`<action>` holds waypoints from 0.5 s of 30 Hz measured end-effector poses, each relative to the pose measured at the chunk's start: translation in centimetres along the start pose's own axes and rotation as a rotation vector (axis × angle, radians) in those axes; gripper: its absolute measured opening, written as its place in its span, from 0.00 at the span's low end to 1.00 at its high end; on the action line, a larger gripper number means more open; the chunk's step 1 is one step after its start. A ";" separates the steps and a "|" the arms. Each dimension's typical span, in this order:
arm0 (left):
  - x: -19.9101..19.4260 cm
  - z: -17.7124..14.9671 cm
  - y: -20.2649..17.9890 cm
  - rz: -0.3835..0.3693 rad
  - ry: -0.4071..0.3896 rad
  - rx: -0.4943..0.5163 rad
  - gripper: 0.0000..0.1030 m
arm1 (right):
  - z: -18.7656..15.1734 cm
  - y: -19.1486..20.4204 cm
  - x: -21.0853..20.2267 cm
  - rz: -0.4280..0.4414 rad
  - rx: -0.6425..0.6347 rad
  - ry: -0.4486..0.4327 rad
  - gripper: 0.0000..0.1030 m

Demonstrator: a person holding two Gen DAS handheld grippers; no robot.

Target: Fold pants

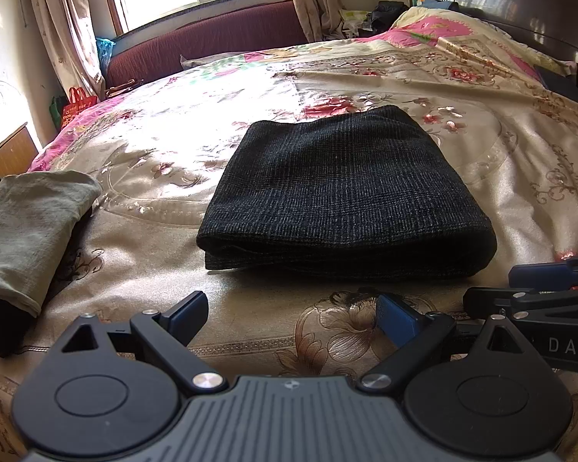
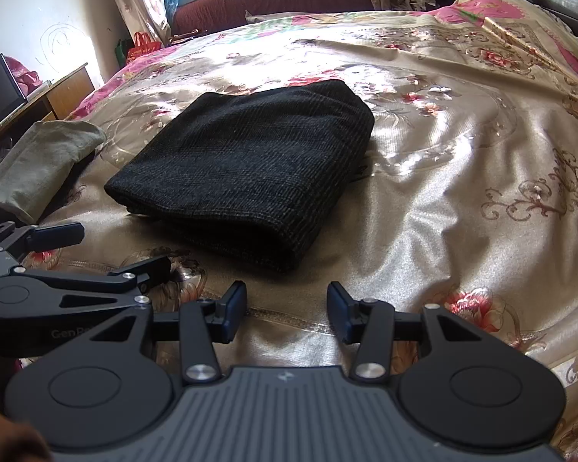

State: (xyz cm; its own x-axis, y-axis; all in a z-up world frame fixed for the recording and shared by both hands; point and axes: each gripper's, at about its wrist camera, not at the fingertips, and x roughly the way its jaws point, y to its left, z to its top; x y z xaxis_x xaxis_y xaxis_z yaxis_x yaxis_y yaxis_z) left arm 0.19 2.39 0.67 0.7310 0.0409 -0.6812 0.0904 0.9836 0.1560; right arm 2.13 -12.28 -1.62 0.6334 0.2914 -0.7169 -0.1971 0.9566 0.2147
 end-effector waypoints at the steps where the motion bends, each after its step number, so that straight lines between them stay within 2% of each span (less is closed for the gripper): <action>1: 0.0 0.0 0.0 0.000 0.000 0.000 1.00 | 0.0 0.0 0.0 0.000 0.000 0.000 0.46; 15: -0.1 0.0 0.0 0.004 -0.003 0.004 1.00 | 0.0 0.0 0.0 0.000 0.000 0.000 0.46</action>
State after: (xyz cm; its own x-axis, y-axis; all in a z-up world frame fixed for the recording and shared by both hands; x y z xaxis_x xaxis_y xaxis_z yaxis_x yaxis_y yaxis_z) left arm 0.07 2.36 0.71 0.7337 0.0441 -0.6781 0.0901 0.9828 0.1614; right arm 2.15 -12.28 -1.60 0.6331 0.2915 -0.7171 -0.1970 0.9565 0.2149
